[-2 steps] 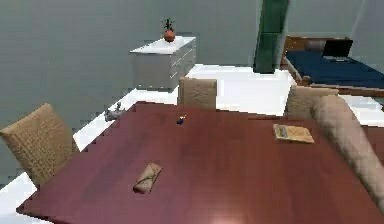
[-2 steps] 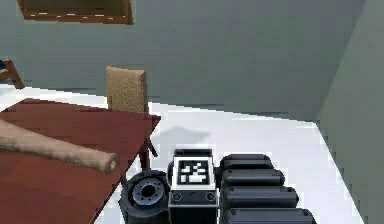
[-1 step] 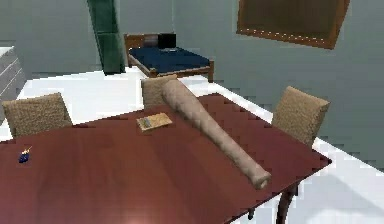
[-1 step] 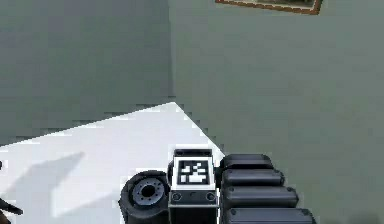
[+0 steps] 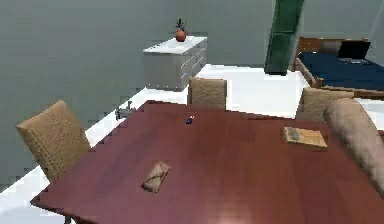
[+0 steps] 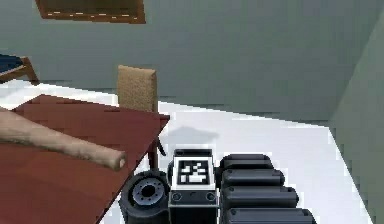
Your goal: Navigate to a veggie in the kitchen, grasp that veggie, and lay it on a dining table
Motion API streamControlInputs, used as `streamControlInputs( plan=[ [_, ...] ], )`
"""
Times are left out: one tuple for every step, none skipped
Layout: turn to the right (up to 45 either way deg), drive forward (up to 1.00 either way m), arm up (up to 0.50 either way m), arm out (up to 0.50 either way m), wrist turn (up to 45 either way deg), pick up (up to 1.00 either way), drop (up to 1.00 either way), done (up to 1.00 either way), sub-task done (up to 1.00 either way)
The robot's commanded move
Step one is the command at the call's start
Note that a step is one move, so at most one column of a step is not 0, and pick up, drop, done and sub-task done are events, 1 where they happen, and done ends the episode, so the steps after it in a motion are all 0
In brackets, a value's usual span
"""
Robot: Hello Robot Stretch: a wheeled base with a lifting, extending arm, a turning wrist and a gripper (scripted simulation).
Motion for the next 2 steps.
streamControlInputs(
  plan=[
    [45.0,0.00,0.00,0.00,0.0,0.00,0.00,0.00,0.00],
    [6.0,0.00,0.00,0.00,0.0,0.00,0.00,0.00,0.00]
  ],
)
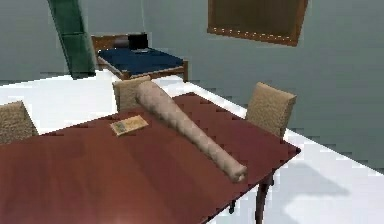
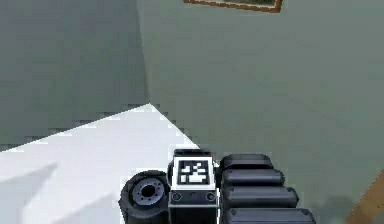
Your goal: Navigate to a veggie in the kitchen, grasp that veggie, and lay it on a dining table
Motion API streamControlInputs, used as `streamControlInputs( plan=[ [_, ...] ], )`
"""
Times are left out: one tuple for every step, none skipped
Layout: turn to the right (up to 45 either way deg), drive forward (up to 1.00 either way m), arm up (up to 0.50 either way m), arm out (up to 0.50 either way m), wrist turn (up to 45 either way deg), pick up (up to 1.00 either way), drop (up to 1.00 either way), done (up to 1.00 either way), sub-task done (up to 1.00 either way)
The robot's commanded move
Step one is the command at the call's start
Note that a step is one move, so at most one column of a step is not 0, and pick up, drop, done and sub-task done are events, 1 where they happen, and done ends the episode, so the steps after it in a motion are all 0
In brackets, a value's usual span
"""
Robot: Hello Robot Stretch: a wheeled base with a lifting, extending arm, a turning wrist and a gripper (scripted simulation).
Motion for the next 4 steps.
streamControlInputs(
  plan=[
    [-45.0,0.00,0.00,0.00,0.0,0.00,0.00,0.00,0.00],
    [-9.0,0.00,0.00,0.00,0.0,0.00,0.00,0.00,0.00],
    [45.0,0.00,0.00,0.00,0.0,0.00,0.00,0.00,0.00],
    [30.0,0.00,0.00,0.00,0.0,0.00,0.00,0.00,0.00]
  ],
)
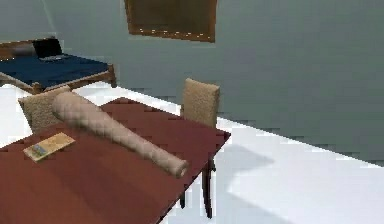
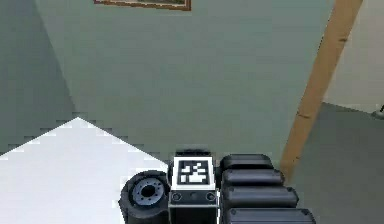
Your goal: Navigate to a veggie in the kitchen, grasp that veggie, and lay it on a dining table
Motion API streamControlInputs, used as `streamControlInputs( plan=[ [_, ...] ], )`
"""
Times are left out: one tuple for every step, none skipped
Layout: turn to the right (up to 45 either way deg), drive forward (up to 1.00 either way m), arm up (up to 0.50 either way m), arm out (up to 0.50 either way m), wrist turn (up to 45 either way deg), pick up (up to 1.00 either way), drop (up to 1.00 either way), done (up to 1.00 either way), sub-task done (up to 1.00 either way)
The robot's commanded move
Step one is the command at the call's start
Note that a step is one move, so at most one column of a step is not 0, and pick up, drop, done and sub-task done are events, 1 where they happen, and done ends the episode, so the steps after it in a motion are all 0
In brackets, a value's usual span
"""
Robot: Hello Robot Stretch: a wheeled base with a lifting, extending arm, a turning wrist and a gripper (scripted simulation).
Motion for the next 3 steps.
streamControlInputs(
  plan=[
    [0.0,0.25,0.00,0.00,0.0,0.00,0.00,0.00,0.00],
    [-45.0,0.00,0.00,0.00,0.0,0.00,0.00,0.00,0.00],
    [-45.0,0.00,0.00,0.00,0.0,0.00,0.00,0.00,0.00]
  ],
)
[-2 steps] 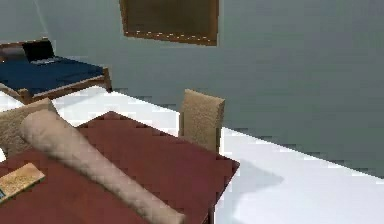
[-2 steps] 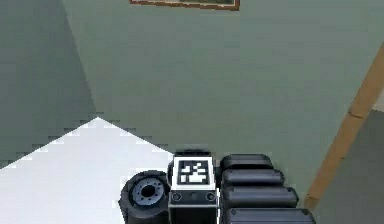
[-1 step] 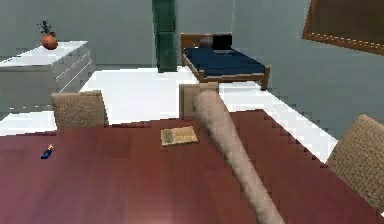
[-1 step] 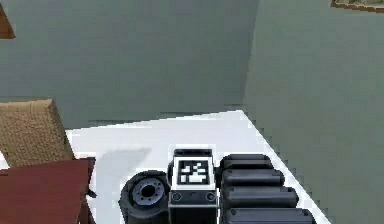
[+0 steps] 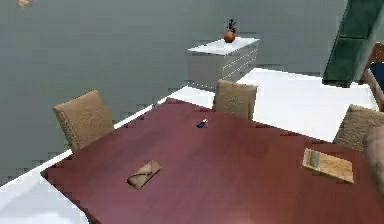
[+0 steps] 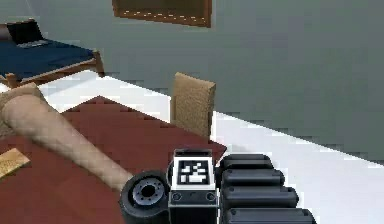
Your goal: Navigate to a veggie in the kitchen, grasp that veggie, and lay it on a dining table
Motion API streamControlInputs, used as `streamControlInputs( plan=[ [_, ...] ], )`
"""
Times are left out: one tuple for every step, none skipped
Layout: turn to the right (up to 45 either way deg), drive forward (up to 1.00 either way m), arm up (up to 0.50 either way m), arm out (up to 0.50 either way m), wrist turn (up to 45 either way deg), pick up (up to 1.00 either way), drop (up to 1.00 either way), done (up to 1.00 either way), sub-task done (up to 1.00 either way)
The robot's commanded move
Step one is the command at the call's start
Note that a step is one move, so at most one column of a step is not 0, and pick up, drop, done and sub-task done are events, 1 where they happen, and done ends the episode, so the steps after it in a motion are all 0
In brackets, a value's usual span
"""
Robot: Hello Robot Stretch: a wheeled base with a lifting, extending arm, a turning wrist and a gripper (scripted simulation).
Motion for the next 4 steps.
streamControlInputs(
  plan=[
    [-33.0,0.00,0.00,0.00,0.0,0.00,0.00,0.00,0.00],
    [0.0,0.00,0.00,0.42,0.0,0.00,0.00,0.00,0.00],
    [0.0,0.00,0.00,0.00,39.0,0.00,0.00,0.00,0.00],
    [0.0,0.00,-0.32,0.00,0.0,0.00,0.00,0.00,0.00]
  ],
)
